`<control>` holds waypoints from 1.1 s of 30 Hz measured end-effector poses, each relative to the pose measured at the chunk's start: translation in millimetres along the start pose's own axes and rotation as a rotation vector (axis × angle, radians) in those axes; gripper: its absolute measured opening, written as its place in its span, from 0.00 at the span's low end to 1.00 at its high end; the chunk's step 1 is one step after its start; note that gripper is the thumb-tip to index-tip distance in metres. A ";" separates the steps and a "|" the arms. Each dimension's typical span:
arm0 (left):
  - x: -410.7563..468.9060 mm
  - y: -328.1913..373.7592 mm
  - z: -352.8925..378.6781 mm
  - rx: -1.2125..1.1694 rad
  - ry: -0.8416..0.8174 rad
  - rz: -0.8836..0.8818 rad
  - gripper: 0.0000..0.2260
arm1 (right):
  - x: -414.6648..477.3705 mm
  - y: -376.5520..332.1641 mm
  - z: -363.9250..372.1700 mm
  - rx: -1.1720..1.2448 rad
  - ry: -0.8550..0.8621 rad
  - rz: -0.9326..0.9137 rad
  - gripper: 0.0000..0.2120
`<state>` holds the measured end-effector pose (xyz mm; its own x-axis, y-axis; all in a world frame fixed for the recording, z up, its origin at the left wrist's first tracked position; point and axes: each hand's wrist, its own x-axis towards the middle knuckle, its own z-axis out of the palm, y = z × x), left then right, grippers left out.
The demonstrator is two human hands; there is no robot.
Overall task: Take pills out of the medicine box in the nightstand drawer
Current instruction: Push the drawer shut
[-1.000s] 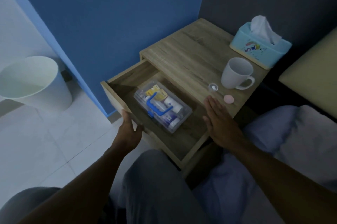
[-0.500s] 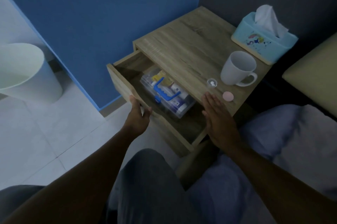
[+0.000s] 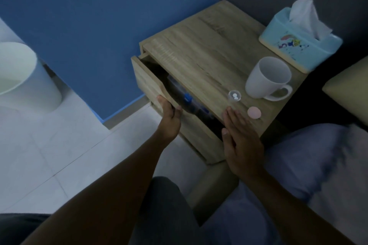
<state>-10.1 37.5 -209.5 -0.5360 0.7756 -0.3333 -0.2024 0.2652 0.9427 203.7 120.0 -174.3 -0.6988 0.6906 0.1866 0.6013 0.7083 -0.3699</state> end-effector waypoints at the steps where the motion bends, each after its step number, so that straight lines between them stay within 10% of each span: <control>1: 3.4 1.0 3.5 0.000 -0.001 0.004 0.39 | -0.1 0.1 0.1 -0.003 0.007 0.001 0.24; 33: 23.7 31.0 16.8 0.284 -0.046 -0.039 0.39 | 1.8 -10.6 -10.5 -0.107 -0.104 -0.011 0.25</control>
<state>-15.3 73.7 -188.0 -0.4933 0.7851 -0.3746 0.0185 0.4400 0.8978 200.1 115.3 -160.5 -0.7389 0.6674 0.0929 0.6269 0.7314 -0.2683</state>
